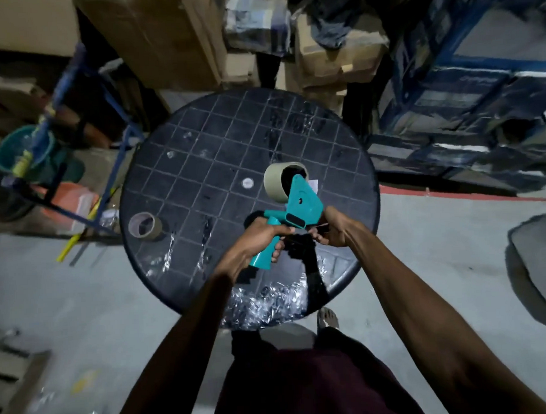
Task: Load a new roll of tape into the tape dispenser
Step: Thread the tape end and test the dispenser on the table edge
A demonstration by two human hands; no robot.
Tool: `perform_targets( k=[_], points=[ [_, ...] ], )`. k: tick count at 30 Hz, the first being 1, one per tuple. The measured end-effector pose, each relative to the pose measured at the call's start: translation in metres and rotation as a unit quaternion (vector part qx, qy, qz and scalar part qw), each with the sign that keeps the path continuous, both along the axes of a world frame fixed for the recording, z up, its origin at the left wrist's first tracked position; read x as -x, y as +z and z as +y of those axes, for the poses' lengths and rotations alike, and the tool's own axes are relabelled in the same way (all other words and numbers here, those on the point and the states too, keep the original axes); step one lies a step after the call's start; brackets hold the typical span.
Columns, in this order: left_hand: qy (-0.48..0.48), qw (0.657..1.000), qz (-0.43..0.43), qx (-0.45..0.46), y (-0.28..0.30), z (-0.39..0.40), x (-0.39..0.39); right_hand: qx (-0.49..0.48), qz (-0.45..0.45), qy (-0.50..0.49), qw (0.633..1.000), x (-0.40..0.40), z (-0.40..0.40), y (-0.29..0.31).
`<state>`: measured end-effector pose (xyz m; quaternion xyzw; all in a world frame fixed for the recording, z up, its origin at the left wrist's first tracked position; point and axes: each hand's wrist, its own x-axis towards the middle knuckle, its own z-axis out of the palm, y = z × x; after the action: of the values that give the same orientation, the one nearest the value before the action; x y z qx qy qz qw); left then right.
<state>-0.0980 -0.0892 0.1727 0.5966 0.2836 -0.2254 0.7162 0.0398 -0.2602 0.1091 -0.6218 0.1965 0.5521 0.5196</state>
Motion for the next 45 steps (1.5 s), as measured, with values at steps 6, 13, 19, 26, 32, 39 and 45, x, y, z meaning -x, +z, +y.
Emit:
perform_targets(
  k=[6, 13, 19, 26, 32, 39, 45],
  points=[
    [0.103, 0.994, 0.046, -0.008, -0.017, -0.084, 0.015, -0.008, 0.021, 0.072, 0.997, -0.015, -0.056, -0.036],
    [0.176, 0.983, 0.046, 0.006, -0.027, -0.138, 0.047, 0.005, 0.003, 0.114, 0.993, 0.001, -0.089, -0.048],
    [0.211, 0.977, 0.030, -0.031, -0.032, -0.157, 0.074, 0.042, -0.207, 0.110, 0.971, 0.023, -0.087, -0.048],
    [0.261, 0.962, 0.004, -0.074, -0.085, -0.177, 0.140, 0.131, -0.417, 0.202, 0.877, 0.033, -0.100, -0.082],
    [0.360, 0.932, 0.033, 0.001, -0.143, -0.185, 0.186, 0.072, -0.355, 0.203, 0.910, 0.021, -0.139, -0.125],
    [0.334, 0.936, 0.000, 0.107, -0.143, -0.184, 0.167, 0.041, -0.080, 0.160, 0.983, 0.079, -0.125, -0.132],
    [0.325, 0.935, 0.054, 0.130, -0.148, -0.179, 0.140, -0.006, 0.053, 0.144, 0.988, 0.086, -0.108, -0.118]
  ],
)
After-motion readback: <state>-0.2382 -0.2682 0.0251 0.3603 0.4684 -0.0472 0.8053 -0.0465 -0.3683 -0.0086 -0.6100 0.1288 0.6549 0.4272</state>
